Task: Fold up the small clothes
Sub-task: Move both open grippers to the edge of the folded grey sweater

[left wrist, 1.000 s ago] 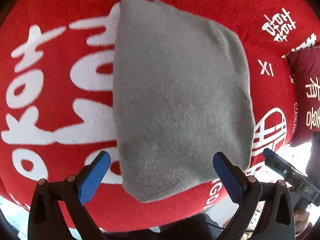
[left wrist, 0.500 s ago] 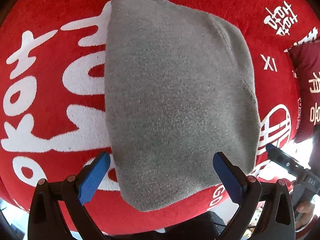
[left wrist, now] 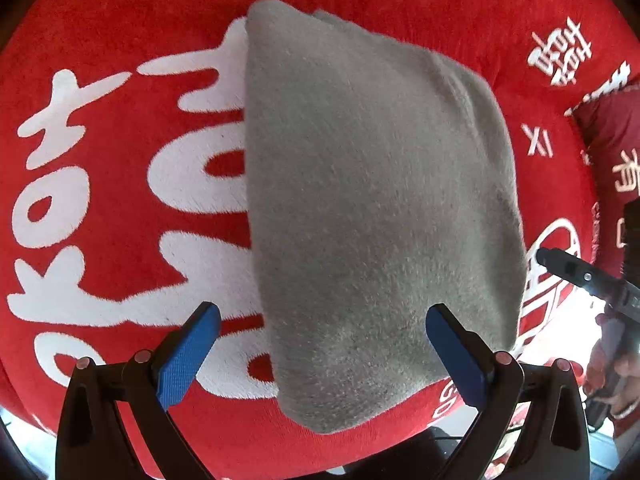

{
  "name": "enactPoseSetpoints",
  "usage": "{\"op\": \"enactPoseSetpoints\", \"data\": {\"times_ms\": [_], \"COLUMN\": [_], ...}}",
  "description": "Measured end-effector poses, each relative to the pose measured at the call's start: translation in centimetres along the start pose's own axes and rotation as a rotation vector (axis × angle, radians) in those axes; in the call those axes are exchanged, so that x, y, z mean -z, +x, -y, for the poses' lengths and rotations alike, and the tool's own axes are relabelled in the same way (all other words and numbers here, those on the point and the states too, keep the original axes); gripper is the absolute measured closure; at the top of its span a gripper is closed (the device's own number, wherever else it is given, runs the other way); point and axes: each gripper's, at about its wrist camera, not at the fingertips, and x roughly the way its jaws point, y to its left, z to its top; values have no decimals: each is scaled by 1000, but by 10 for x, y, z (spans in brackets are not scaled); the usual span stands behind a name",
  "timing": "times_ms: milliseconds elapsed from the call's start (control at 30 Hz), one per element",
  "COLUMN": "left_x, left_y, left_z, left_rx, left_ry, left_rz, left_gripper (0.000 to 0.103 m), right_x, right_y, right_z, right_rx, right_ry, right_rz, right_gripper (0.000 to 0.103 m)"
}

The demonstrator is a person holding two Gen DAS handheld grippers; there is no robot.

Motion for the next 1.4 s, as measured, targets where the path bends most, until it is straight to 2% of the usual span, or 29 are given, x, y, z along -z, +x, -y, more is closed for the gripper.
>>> {"op": "enactPoseSetpoints", "data": {"times_ms": [167, 267, 433, 733, 1133, 1400], "left_x": [-4, -5, -1, 1, -1, -2], "left_y": [-8, -4, 4, 13, 21, 31], "left_z": [-16, -18, -4, 0, 3, 7], "left_rx": [38, 73, 54, 42, 29, 74], "left_ry": [-27, -15, 10, 7, 17, 38], "left_rz": [21, -11, -12, -18, -19, -17], "left_gripper": [0, 0, 0, 0, 0, 0], "right_x": [-22, -31, -40, -56, -71, -83], "right_y": [9, 15, 29, 43, 57, 65], "right_z": [-2, 0, 0, 1, 17, 19], "right_rx": [-34, -70, -112, -122, -176, -300], "right_ry": [-15, -8, -11, -39, 15, 20], "right_rz": [-29, -37, -47, -68, -82, -79], "right_gripper": [19, 19, 19, 19, 19, 18]}}
